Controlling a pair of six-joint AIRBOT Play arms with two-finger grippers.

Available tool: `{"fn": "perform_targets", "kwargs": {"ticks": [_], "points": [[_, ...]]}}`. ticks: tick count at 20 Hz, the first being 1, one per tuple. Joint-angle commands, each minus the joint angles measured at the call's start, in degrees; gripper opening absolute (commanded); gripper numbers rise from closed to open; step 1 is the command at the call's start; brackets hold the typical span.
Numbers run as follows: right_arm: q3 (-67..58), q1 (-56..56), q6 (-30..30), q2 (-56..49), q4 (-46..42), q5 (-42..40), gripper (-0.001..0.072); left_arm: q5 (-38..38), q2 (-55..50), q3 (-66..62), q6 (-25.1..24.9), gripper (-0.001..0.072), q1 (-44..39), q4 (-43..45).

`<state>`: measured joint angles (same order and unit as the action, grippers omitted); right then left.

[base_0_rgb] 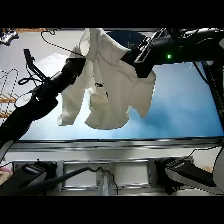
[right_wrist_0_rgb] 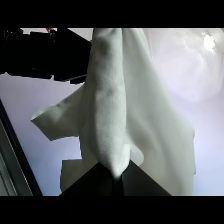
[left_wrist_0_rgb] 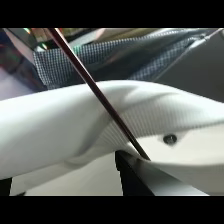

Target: Fold the clothes and pants, and hang the long-sleeved shirts on hangers.

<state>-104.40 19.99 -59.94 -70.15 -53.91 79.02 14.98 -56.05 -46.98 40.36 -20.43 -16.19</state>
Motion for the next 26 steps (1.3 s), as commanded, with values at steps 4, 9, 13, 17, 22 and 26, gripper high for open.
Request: {"fn": "perform_targets", "kwargs": {"ticks": [4,9,13,17,22,26], "points": [[0.0,0.1,-1.3,0.1,7.9,0.0,0.0024,-5.2,-2.3,0.0,0.4,0.0694,0.9,1.1],[0.1,0.1,-1.5,0.1,4.4,2.0,0.0024,-5.2,-2.3,0.0,0.4,0.0693,1.3,-0.7],[1.7,0.1,-2.5,0.1,4.2,0.7,0.0024,-2.2,-2.4,0.0,0.4,0.0698,1.2,-6.8],[3.1,0.1,-6.5,0.0,4.3,-4.3,0.0024,3.3,-3.3,0.0,0.3,0.0698,1.2,-11.0],[3.1,0.1,-10.1,0.0,9.2,-8.3,0.0024,6.7,-6.6,0.0,-13.4,0.0698,1.2,-28.9],[3.1,0.2,-10.1,0.0,14.0,-7.8,0.0024,7.2,-10.4,-0.9,-25.0,0.0696,1.2,-43.0]]}}
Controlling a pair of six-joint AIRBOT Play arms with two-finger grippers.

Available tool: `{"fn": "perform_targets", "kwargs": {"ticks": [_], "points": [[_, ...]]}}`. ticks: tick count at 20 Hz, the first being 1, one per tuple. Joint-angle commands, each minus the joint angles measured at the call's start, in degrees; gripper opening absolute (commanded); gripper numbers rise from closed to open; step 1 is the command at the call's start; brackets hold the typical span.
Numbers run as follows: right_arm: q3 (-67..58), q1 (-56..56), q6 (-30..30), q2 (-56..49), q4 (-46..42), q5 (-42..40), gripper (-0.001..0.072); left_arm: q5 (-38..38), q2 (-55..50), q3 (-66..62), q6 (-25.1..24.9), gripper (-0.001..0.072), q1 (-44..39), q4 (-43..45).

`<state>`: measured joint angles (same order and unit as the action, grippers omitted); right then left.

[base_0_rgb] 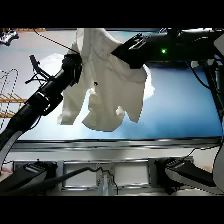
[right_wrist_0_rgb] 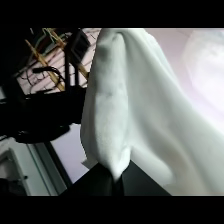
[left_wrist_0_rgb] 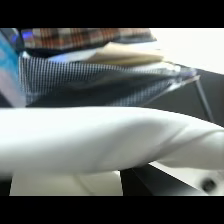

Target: Fold the clothes and pants, and hang the long-sleeved shirts on hangers.

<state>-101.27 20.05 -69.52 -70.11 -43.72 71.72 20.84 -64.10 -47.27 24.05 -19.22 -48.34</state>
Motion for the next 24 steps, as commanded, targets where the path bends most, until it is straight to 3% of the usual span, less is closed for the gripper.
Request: {"fn": "perform_targets", "kwargs": {"ticks": [1,9,13,16,17,18,20,21,24], "points": [[0.0,0.6,-0.4,0.0,3.8,-0.4,0.0024,2.8,-3.6,-1.7,-8.7,0.0691,0.0,-10.9],[0.0,4.5,-1.2,0.0,-3.3,-3.1,0.0024,14.2,-7.4,-7.0,-8.7,0.0689,0.0,-10.2],[0.0,4.5,-5.0,0.0,-2.8,-8.6,0.0024,18.8,-7.4,-7.1,-17.2,0.0690,0.0,-10.2],[0.0,4.6,-5.0,0.0,2.9,-8.5,0.0024,16.0,-8.8,-7.3,-18.1,0.0679,0.1,-11.6],[0.0,4.6,-4.8,0.0,4.8,-8.3,0.0024,15.8,-9.6,-7.3,-18.1,0.0645,0.1,-12.1],[0.0,4.7,-4.8,0.0,5.8,-7.9,0.0024,15.8,-10.4,-7.3,-18.1,0.0545,0.1,-12.8],[0.0,4.6,-4.8,0.0,5.8,-7.2,0.0024,15.8,-11.2,-7.3,-18.1,0.0238,0.1,-13.5],[0.0,4.6,-4.8,0.0,5.7,-7.0,0.0024,15.8,-11.2,-7.3,-18.1,0.0126,0.4,-13.7],[0.0,4.6,-4.8,0.0,5.3,-6.8,0.0024,15.9,-11.2,-7.3,-18.1,0.0019,2.5,-13.7]]}}
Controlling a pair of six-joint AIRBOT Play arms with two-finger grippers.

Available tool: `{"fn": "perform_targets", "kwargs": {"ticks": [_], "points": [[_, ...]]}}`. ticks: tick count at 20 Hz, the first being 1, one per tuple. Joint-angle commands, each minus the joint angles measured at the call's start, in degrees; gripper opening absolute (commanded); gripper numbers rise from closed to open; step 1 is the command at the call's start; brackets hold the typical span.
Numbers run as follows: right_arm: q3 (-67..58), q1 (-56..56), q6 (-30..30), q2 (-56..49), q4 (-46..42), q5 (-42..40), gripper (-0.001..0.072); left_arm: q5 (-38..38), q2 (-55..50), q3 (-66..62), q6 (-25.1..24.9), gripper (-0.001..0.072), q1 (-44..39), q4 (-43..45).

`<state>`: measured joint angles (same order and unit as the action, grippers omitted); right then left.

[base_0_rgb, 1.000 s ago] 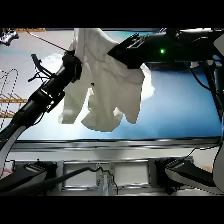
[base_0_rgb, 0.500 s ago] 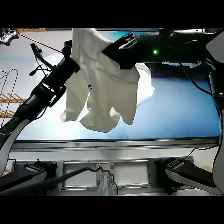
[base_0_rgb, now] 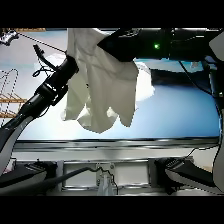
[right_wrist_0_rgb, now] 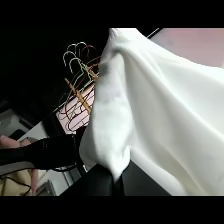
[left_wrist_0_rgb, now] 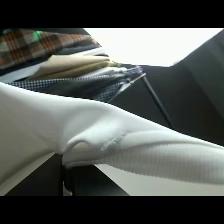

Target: Fold the clothes and pants, and hang the long-sleeved shirts on hangers.

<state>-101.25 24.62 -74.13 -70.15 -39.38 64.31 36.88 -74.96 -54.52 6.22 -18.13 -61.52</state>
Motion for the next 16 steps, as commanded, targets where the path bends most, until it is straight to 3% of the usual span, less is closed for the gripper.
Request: {"fn": "perform_targets", "kwargs": {"ticks": [1,9,12,16], "points": [[0.0,0.0,-0.2,0.0,0.3,0.5,0.0024,-0.2,-0.3,0.0,-0.2,0.0019,2.3,-0.5],[0.0,-4.6,-0.9,0.0,-1.7,0.0,0.0024,0.3,-0.3,0.0,-0.2,0.0018,7.8,0.9],[0.0,-7.0,-1.5,0.0,-4.1,-0.9,0.0024,1.8,-0.3,0.0,6.8,0.0017,7.9,7.9],[0.0,-7.8,-2.0,0.0,-11.1,-0.9,0.0024,9.7,-0.3,0.0,16.3,0.0017,8.4,13.6]]}}
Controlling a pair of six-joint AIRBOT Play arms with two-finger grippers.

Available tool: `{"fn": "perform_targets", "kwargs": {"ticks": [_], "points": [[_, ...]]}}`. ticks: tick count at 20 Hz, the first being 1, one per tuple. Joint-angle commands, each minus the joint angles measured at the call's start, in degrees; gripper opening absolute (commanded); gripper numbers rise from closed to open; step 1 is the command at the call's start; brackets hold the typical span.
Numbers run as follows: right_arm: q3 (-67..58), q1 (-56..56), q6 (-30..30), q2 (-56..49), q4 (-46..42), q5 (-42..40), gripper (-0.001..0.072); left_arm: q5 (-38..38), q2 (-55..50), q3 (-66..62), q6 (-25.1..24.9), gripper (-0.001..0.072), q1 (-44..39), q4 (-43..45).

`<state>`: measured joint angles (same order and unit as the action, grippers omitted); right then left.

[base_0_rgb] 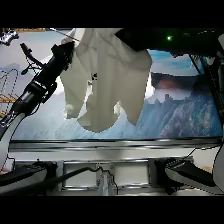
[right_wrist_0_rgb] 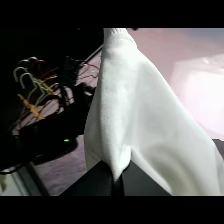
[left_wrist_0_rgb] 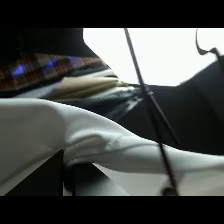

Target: Fold the clothes and pants, and hang the long-sleeved shirts on hangers.

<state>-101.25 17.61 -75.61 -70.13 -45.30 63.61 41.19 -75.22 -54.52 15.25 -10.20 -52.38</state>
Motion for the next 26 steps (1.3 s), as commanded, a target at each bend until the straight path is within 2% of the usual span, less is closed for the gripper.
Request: {"fn": "perform_targets", "kwargs": {"ticks": [1,4,6,8,10,14,18,21,26], "points": [[0.0,-0.8,-0.9,-0.2,-7.1,0.0,0.0024,7.5,0.0,0.0,8.8,0.0017,0.9,4.4],[0.0,-0.8,-1.5,-0.5,-10.4,0.2,0.0024,12.7,0.0,0.0,14.4,0.0017,3.3,4.6],[0.0,-0.8,-1.4,-0.5,-11.6,0.1,0.0024,13.7,0.0,0.0,22.2,0.0016,6.1,9.2],[0.0,-0.8,-1.3,-0.5,-11.7,0.1,0.0024,13.3,0.0,0.0,24.2,0.0016,9.2,15.8],[0.0,-0.8,-1.2,-0.4,-11.6,0.1,0.0024,9.2,-0.1,0.0,26.0,0.0016,11.3,20.2],[0.0,-0.8,-1.2,-0.3,-8.9,3.8,0.0024,2.9,-1.6,0.0,26.1,0.0016,13.0,20.9],[0.0,0.0,1.9,-0.2,-6.7,10.5,0.0023,2.6,-4.2,0.0,26.1,0.0016,13.2,20.7],[0.0,0.3,3.4,0.2,-8.1,14.9,0.0023,1.8,-4.5,0.0,26.1,0.0016,14.0,20.7],[0.0,0.2,4.3,0.9,-15.9,18.4,0.0023,3.3,-4.5,0.0,25.9,0.0016,18.4,20.7]]}}
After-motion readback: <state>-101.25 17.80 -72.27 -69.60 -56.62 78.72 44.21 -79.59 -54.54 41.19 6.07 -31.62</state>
